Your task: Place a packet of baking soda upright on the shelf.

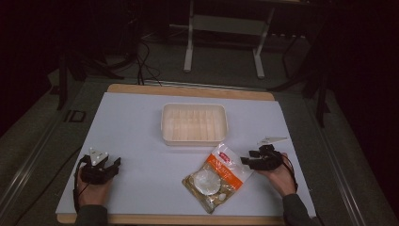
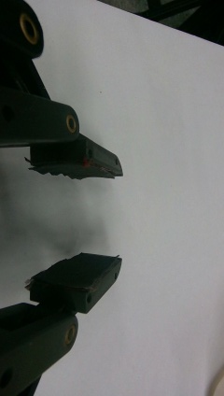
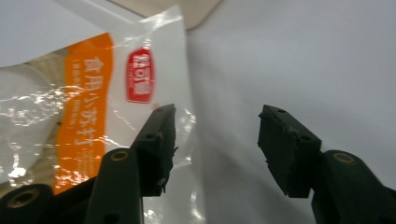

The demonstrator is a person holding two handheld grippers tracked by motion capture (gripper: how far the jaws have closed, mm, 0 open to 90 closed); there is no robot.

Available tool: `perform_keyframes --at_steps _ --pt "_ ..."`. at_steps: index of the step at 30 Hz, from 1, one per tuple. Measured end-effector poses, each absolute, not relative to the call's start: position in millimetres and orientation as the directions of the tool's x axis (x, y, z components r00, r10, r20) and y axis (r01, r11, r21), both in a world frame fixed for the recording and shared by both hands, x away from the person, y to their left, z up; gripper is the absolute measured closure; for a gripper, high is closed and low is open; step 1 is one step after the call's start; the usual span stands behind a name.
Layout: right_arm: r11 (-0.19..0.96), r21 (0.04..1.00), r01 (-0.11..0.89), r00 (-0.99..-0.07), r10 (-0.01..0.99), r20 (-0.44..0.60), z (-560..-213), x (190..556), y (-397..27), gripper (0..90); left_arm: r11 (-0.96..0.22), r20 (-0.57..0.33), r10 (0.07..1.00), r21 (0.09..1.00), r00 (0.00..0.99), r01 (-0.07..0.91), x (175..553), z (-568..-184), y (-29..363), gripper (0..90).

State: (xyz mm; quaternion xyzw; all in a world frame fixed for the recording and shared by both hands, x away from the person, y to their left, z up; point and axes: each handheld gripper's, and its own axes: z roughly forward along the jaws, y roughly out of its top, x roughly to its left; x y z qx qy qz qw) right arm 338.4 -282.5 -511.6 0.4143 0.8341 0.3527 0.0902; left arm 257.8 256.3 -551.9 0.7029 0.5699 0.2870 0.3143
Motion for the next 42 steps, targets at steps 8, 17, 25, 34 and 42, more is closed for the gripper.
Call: perform_keyframes --at_steps 8,17,25,34,42 --pt "0.456 0.645 0.613 -0.674 0.728 0.126 -512.5 343.3 -268.1 41.5 -0.148 0.044 0.983 0.769 0.179 0.622 257.9 -551.9 256.5 49.7" --pt "0.47 0.629 0.619 -0.694 0.702 0.159 -517.0 350.4 -256.7 38.8 -0.145 0.042 0.983 0.769 0.177 0.622 257.9 -551.9 256.8 49.5" --pt "0.467 0.612 0.638 -0.697 0.687 0.203 -523.7 356.9 -250.0 39.8 -0.144 0.041 0.983 0.77 0.177 0.622 257.9 -551.8 257.0 49.3" --pt "0.487 0.588 0.646 -0.714 0.657 0.241 -529.7 358.8 -244.3 46.4 -0.144 0.04 0.983 0.771 0.178 0.621 257.9 -551.7 256.9 49.2" --pt "0.464 0.598 0.654 -0.721 0.621 0.308 -523.5 358.3 -252.6 57.7 -0.143 0.041 0.983 0.771 0.176 0.621 257.8 -551.8 256.5 49.0"
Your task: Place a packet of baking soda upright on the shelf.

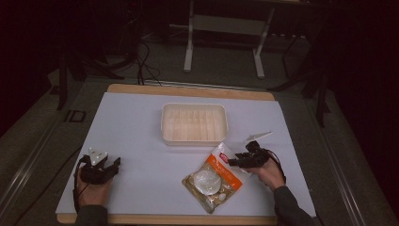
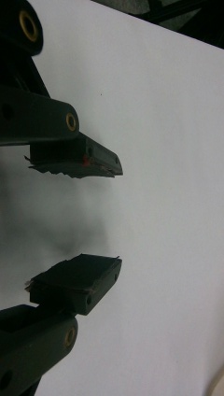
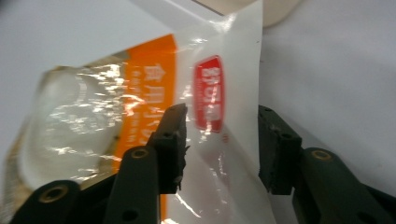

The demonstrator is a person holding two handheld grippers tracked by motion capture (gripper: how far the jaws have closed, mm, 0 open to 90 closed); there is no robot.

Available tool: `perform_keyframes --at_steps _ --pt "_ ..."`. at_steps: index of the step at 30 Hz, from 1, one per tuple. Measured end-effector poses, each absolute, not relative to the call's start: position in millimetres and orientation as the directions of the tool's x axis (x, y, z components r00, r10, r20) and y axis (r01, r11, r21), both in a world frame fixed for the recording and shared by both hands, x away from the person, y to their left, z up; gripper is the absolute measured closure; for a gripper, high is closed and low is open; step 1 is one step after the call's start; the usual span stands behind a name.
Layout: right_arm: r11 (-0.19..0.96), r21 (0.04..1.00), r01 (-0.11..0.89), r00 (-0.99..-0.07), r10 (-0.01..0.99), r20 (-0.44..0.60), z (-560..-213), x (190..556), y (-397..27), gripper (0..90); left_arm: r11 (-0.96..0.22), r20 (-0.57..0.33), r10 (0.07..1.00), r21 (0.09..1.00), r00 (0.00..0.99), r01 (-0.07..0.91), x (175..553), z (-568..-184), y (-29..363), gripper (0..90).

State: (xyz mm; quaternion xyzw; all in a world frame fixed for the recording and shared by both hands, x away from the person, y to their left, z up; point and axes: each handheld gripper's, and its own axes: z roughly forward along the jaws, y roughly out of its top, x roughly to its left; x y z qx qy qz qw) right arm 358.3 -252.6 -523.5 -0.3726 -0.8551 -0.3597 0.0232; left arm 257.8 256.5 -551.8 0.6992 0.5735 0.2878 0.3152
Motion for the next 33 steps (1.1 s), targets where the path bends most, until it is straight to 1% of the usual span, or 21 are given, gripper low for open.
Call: perform_keyframes --at_steps 2,5,9,11,13,21,23,25,26,33 --pt "0.466 0.601 0.65 -0.731 0.6 0.325 -519.8 356.3 -252.9 59.3 -0.143 0.041 0.983 0.771 0.176 0.62 257.8 -551.8 256.4 49.0" --pt "0.494 0.597 0.632 -0.753 0.575 0.321 -517.4 354.1 -250.0 60.0 -0.146 0.043 0.983 0.77 0.178 0.621 257.7 -551.7 256.4 48.9" --pt "0.544 0.564 0.622 -0.769 0.562 0.306 -519.0 353.7 -243.7 62.5 -0.144 0.042 0.983 0.771 0.177 0.62 257.8 -551.8 256.4 48.8" --pt "0.562 0.546 0.621 -0.769 0.571 0.287 -521.1 354.5 -241.1 67.6 -0.145 0.042 0.983 0.77 0.178 0.621 257.8 -551.7 256.5 48.8" --pt "0.564 0.542 0.623 -0.766 0.579 0.279 -523.0 355.5 -239.9 70.7 -0.145 0.042 0.983 0.77 0.178 0.621 257.8 -551.7 256.5 48.7" --pt "0.551 0.507 0.663 -0.734 0.611 0.296 -528.9 362.5 -238.5 71.0 -0.143 0.039 0.983 0.771 0.177 0.62 257.8 -551.7 256.6 48.6" --pt "0.557 0.496 0.666 -0.734 0.608 0.304 -528.8 362.9 -237.7 75.5 -0.144 0.04 0.983 0.771 0.178 0.621 257.9 -551.8 256.5 48.6" --pt "0.58 0.488 0.653 -0.746 0.605 0.279 -528.0 361.6 -234.8 85.2 -0.143 0.039 0.983 0.772 0.177 0.62 257.7 -551.6 256.5 48.6" --pt "0.595 0.484 0.641 -0.754 0.605 0.254 -527.1 360.7 -233.4 88.3 -0.142 0.039 0.983 0.772 0.177 0.62 257.8 -551.7 256.6 48.6" --pt "0.622 0.481 0.618 -0.772 0.596 0.221 -516.3 358.1 -231.2 89.9 -0.142 0.039 0.983 0.772 0.177 0.62 257.8 -551.6 256.8 48.6"
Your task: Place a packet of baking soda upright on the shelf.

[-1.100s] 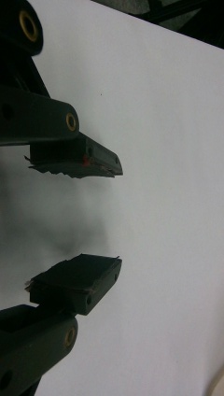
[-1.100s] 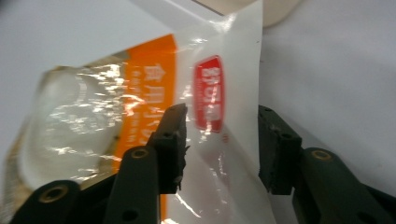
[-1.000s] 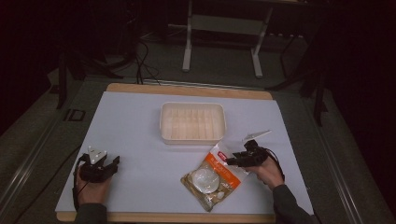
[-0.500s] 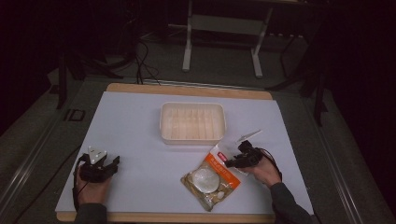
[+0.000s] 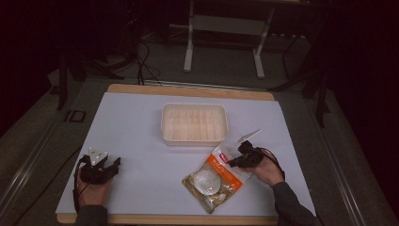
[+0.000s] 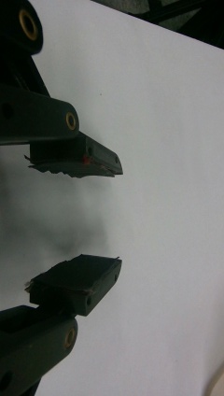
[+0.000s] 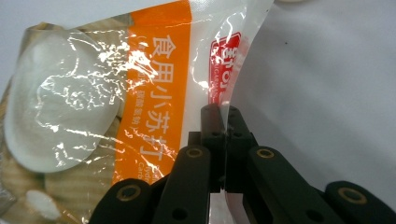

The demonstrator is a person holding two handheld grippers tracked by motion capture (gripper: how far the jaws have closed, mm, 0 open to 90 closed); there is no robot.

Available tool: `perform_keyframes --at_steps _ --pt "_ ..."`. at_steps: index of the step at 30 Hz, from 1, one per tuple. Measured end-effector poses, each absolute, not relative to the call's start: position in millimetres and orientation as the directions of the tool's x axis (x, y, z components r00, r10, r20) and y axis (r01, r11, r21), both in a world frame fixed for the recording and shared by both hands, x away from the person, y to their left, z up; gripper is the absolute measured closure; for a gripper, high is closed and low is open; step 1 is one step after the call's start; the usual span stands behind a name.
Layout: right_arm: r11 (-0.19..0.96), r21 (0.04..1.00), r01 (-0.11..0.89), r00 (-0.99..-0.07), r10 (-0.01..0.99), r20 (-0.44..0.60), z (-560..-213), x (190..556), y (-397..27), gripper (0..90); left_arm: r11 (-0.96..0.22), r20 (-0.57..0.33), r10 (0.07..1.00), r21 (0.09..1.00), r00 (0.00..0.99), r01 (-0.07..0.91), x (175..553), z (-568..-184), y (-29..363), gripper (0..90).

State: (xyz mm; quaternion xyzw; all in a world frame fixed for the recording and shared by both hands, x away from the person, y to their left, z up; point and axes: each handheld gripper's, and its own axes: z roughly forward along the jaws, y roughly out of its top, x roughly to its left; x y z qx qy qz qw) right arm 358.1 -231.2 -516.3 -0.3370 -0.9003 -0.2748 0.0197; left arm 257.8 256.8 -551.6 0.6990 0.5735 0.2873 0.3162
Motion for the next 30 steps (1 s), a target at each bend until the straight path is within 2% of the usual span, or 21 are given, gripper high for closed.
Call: perform_keyframes --at_steps 8,21,30 --pt "0.591 0.469 0.656 -0.741 0.62 0.256 -498.4 355.5 -232.6 90.0 -0.142 0.039 0.984 0.772 0.176 0.62 257.7 -551.6 256.6 48.6" --pt "0.604 0.57 0.558 -0.802 0.568 0.184 -459.4 338.5 -226.2 90.0 -0.141 0.04 0.984 0.772 0.174 0.619 257.7 -551.7 256.5 48.0" --pt "0.562 0.619 0.549 -0.81 0.54 0.229 -437.9 335.6 -219.6 90.0 -0.14 0.039 0.984 0.774 0.173 0.618 257.8 -551.7 256.9 48.0"
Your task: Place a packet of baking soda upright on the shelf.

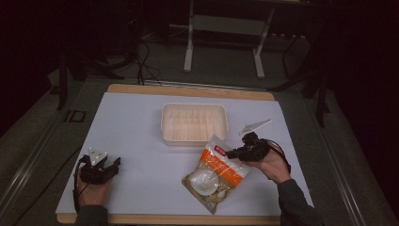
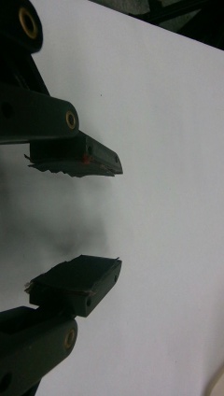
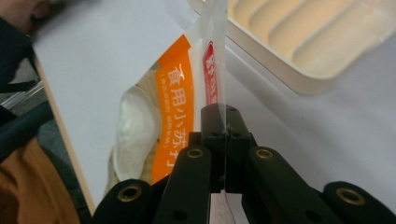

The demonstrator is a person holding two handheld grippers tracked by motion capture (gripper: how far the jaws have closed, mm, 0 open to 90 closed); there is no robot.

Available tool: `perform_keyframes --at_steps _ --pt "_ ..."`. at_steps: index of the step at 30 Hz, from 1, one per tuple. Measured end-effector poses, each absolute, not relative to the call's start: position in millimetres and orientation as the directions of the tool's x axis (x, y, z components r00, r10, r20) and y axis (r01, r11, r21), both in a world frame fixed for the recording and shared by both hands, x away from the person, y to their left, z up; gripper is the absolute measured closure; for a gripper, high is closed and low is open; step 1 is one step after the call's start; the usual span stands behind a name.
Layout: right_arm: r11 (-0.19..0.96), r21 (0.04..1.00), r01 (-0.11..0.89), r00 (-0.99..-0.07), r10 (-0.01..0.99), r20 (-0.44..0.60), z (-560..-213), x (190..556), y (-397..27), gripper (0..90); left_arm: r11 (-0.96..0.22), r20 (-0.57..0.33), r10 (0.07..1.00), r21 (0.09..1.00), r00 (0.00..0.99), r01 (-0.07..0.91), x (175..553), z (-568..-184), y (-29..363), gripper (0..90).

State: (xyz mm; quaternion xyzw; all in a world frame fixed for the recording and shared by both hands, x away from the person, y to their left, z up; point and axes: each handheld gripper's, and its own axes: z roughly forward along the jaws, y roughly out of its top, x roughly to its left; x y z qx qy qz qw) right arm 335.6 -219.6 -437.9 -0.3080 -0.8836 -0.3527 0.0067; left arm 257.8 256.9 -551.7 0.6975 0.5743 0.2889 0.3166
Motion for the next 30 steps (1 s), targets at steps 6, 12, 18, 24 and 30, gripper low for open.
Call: perform_keyframes --at_steps 6,12,18,24,30 --pt "0.588 0.639 0.495 -0.84 0.513 0.178 -421.2 327.5 -210.2 90.0 -0.141 0.04 0.984 0.773 0.173 0.619 257.9 -551.7 256.6 47.6" --pt "0.581 0.674 0.457 -0.857 0.491 0.157 -403.6 322.5 -204.3 90.0 -0.14 0.04 0.984 0.773 0.173 0.618 257.7 -551.6 256.7 47.6" --pt "0.55 0.705 0.447 -0.865 0.468 0.184 -394.0 320.6 -203.2 90.0 -0.136 0.035 0.984 0.775 0.172 0.617 257.5 -551.4 257.2 47.6" --pt "0.5 0.732 0.462 -0.86 0.452 0.234 -387.5 321.9 -206.0 90.0 -0.124 0.026 0.986 0.777 0.166 0.617 257.2 -551.3 258.0 47.6" --pt "0.448 0.753 0.482 -0.848 0.454 0.273 -384.2 322.7 -211.1 90.0 -0.126 0.027 0.986 0.777 0.167 0.616 257.1 -551.3 258.1 47.6"
